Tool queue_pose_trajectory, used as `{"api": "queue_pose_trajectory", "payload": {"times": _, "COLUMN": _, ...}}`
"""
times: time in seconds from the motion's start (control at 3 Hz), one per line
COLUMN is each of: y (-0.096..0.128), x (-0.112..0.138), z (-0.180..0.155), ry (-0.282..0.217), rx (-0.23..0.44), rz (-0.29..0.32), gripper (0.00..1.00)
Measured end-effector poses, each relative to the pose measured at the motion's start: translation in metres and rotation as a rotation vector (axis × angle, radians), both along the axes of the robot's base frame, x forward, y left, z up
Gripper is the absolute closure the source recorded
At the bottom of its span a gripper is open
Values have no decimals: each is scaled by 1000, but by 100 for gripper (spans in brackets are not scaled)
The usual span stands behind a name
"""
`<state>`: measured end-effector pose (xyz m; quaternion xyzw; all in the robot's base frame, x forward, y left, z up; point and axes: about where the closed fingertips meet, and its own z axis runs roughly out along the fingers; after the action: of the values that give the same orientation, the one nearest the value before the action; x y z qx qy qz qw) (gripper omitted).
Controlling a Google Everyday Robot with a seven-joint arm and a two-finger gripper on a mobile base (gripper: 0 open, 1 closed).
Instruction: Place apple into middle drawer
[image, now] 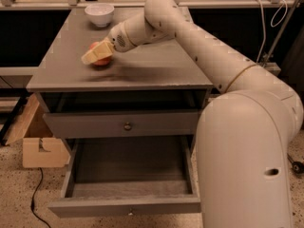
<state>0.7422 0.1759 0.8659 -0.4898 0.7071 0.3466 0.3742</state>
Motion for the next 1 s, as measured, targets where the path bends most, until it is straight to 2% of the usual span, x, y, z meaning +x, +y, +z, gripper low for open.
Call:
{"api": "queue_pose_trajectory", "payload": {"times": 0.33, "y": 11, "x": -1, "z": -7, "ry": 0, "rx": -11, "rz": 12, "gripper": 40}}
{"api": "queue_pose_trajectory", "payload": {"times": 0.67, "y": 12, "x": -4, "z": -7, "ry": -20, "rx": -21, "rz": 13, "gripper": 63}}
{"api": "queue_pose_trajectory", "payload": {"times": 1.0, "y": -16, "x": -22, "z": 22, "ry": -103, "rx": -2, "rz": -25, "gripper": 86}}
